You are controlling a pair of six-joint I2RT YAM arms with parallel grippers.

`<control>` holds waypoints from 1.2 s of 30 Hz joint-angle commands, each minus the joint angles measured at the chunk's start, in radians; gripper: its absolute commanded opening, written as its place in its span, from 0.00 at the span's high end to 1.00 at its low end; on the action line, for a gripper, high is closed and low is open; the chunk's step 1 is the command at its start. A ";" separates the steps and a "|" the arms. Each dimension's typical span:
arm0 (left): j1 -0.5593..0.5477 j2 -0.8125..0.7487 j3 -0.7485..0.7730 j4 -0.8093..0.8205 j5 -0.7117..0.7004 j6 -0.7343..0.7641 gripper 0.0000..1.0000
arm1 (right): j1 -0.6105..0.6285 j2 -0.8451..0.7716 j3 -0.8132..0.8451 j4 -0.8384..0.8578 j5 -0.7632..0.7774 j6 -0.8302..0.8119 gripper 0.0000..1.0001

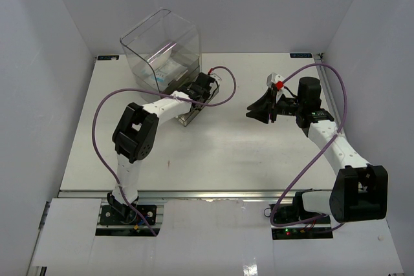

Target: Organize the makeup

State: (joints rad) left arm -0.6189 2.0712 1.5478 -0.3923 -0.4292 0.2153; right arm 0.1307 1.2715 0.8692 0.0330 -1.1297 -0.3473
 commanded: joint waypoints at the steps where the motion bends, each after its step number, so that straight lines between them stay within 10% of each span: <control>1: 0.007 -0.018 0.044 -0.001 0.006 -0.018 1.00 | -0.006 0.006 -0.002 0.026 -0.025 -0.002 0.61; 18: -0.037 -0.201 -0.035 -0.009 0.473 -0.274 1.00 | -0.019 0.008 0.001 0.011 -0.005 -0.022 0.61; 36: -0.057 0.077 0.038 0.037 0.002 -0.158 0.87 | -0.062 0.017 -0.001 0.012 -0.024 -0.013 0.61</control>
State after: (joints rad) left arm -0.6823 2.1138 1.5129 -0.3691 -0.2508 -0.0100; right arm 0.0773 1.2786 0.8692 0.0319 -1.1278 -0.3519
